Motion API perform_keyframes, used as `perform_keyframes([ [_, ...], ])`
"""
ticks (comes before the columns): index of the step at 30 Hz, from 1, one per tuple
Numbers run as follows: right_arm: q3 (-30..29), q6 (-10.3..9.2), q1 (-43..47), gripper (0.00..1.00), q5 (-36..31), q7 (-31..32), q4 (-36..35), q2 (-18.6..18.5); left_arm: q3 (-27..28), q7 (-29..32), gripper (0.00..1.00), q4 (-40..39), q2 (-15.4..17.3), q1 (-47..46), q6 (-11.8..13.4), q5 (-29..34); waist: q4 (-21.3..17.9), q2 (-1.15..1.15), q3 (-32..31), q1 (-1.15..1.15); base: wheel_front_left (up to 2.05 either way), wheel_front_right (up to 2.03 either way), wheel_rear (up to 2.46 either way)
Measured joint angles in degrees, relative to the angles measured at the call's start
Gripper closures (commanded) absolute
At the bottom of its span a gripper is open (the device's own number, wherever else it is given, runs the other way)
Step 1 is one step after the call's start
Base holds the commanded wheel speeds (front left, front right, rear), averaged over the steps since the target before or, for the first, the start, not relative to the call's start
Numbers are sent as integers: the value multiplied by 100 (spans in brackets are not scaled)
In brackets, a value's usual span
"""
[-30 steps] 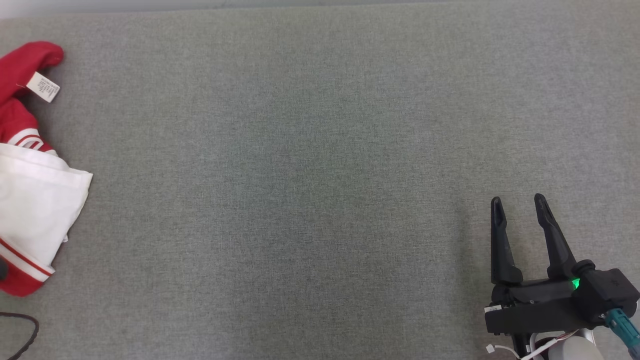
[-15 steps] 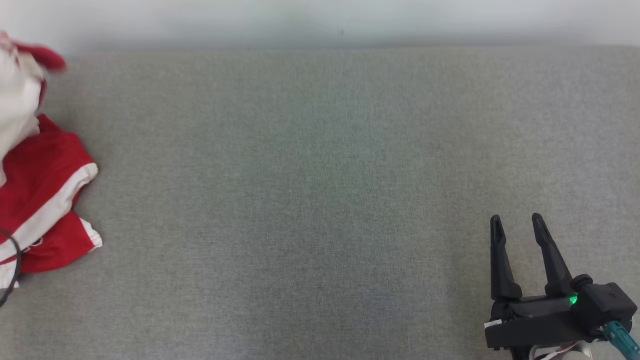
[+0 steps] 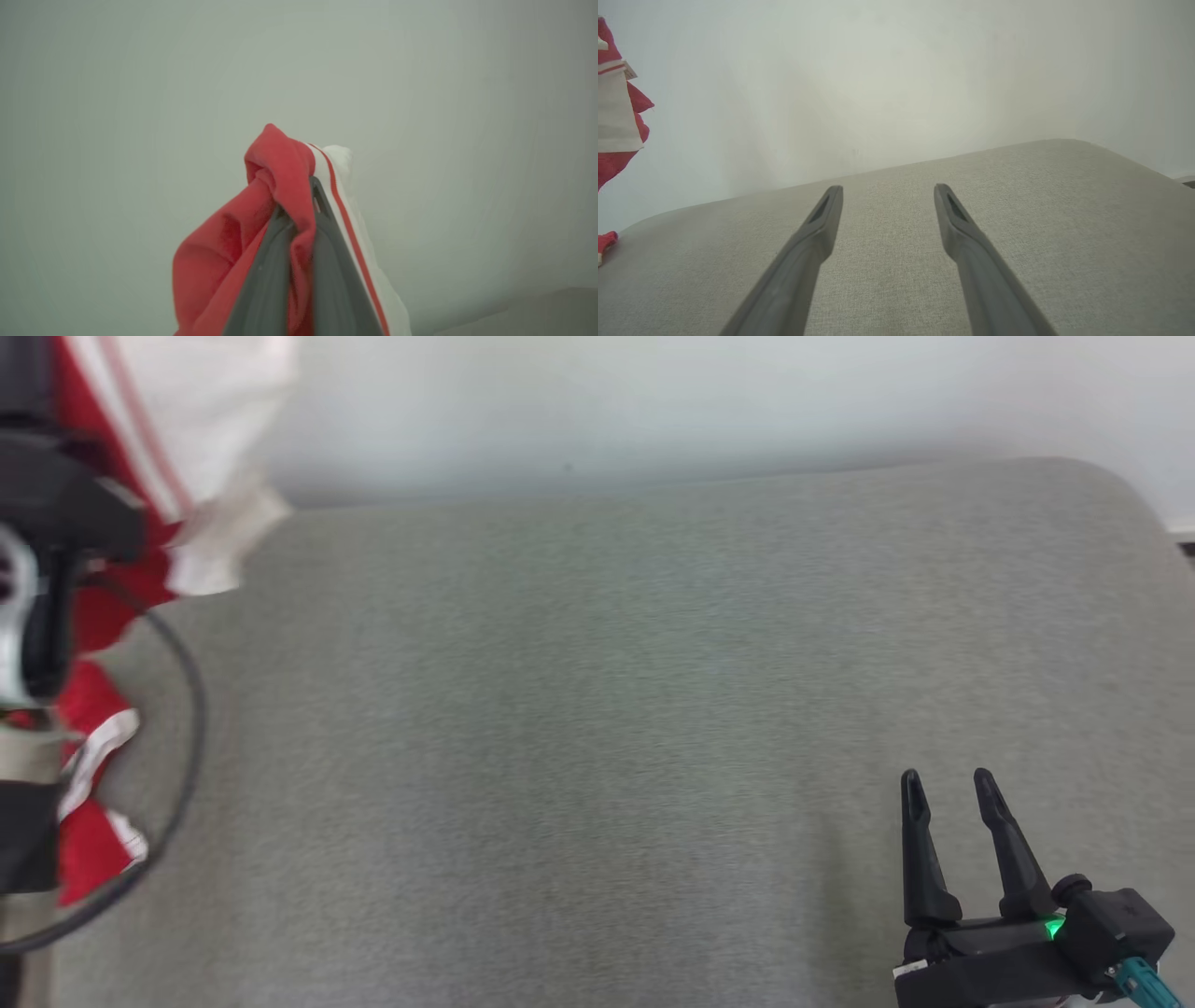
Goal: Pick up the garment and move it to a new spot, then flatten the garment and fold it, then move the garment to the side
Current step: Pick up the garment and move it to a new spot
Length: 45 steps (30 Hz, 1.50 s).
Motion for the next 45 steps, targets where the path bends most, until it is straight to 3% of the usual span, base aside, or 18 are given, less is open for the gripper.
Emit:
perform_keyframes([
  [8,-37,0,102,0,40,-2,29,0,-797,113,100,-293,-854,-115,-3,-13,-670,0,-152,0,0,0,0],
  [14,-163,0,191,0,35,-1,7,-3,-1433,90,100,-324,-1670,-82,14,-68,-1142,0,-208,0,0,0,0],
  [19,-204,0,211,0,40,-1,-36,-3,-1897,23,100,-299,-2000,250,108,-222,-1371,0,-163,0,0,0,0],
  [28,-178,0,156,0,89,-1,-23,-1,-2169,-279,100,34,-2025,1301,389,-404,-1341,0,80,1,0,0,0],
  [38,-159,0,63,0,27,-2,67,0,-1814,-778,100,747,-1235,2819,604,-483,-1169,1,206,1,0,0,0],
  [39,-149,0,63,0,16,-1,80,-2,-1771,-844,20,814,-1162,2888,606,-483,-1146,1,200,1,0,0,0],
  [40,-149,0,64,0,-14,-1,101,-1,-1727,-968,0,879,-1073,2962,612,-475,-1094,1,181,1,0,0,0],
  [45,-168,0,96,0,-55,-1,110,-2,-1669,-1266,0,791,-1068,2966,602,-491,-923,1,78,1,0,0,0],
])
